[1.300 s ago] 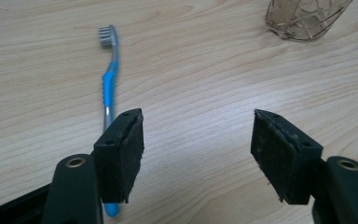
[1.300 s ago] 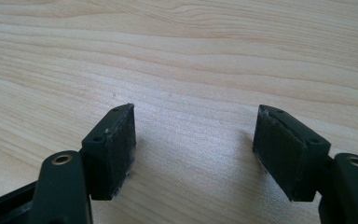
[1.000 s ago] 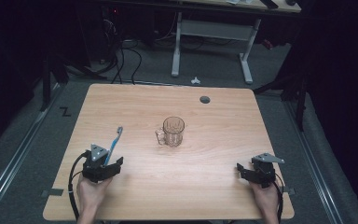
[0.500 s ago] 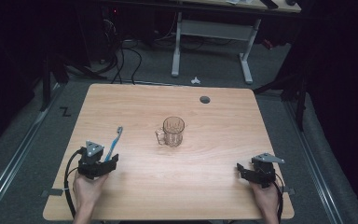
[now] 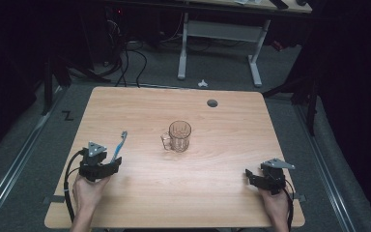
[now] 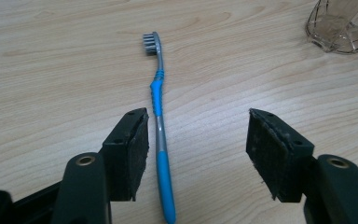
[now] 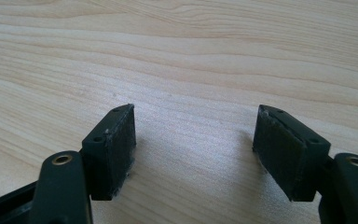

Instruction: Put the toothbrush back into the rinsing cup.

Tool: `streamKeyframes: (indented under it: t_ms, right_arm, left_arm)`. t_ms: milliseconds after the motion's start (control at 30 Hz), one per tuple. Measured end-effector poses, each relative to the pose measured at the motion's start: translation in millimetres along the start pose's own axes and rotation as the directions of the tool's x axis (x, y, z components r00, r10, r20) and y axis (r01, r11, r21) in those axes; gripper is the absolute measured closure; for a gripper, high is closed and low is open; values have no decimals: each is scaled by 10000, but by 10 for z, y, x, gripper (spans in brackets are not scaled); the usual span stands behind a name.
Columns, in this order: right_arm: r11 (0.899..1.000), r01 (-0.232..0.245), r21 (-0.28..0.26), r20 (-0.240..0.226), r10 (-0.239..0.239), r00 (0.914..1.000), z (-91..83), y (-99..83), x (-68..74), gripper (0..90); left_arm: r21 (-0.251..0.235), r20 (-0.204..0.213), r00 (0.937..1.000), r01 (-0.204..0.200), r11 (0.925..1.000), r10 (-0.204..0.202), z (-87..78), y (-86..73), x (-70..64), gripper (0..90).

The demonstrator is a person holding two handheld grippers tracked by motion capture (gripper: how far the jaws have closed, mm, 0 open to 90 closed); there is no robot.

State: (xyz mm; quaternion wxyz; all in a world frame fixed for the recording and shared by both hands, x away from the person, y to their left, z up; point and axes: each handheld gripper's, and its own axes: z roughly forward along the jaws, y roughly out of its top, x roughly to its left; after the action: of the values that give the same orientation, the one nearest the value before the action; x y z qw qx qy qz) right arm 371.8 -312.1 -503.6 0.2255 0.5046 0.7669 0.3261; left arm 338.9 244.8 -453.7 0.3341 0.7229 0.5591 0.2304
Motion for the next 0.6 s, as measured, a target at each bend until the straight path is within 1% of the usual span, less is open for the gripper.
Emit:
streamKeyframes:
  t_ms: [100, 133, 167, 267, 300, 333, 367, 400, 467, 567, 600]
  right_arm:
    - [10000, -5, 0, -3, 5, 10000, 0, 0, 0, 301]
    - [10000, -5, 0, -3, 5, 10000, 0, 0, 0, 301]
    - [10000, -3, -2, -1, 3, 10000, 0, 0, 0, 301]
    - [10000, -7, 4, -2, 7, 10000, 0, 0, 0, 301]
    - [10000, -5, 1, -1, 5, 10000, 0, 0, 0, 301]
    - [10000, -5, 1, -1, 5, 10000, 0, 0, 0, 301]
    - [10000, -7, 2, -4, 7, 10000, 0, 0, 0, 301]
    - [10000, -7, 2, -4, 7, 10000, 0, 0, 0, 301]
    - [10000, -2, 1, -3, 2, 10000, 0, 0, 0, 301]
    - [10000, 5, 3, -3, -5, 10000, 0, 0, 0, 300]
    - [10000, 5, 3, -3, -5, 10000, 0, 0, 0, 300]
  left_arm:
    - [92, -1, 10000, -79, 9999, 79, 18, 39, 22, 395]
    - [92, -1, 10000, -79, 9999, 79, 18, 39, 22, 399]
    - [116, 72, 10000, 14, 9999, -15, 29, 68, 46, 405]
    - [252, 82, 10000, -21, 9997, 19, 42, 101, 57, 423]
    - [409, 101, 9998, -150, 9990, 146, 56, 141, 59, 429]
    - [409, 101, 9998, -150, 9990, 146, 56, 141, 59, 432]
    - [542, 159, 9997, -185, 9984, 176, 76, 189, 64, 432]
    - [542, 159, 9997, -185, 9984, 176, 76, 189, 64, 428]
    - [633, 200, 9997, -153, 9979, 140, 92, 239, 70, 417]
    - [722, 152, 9992, -374, 9967, 364, 94, 319, 67, 407]
    - [722, 152, 9992, -374, 9967, 364, 94, 319, 67, 407]
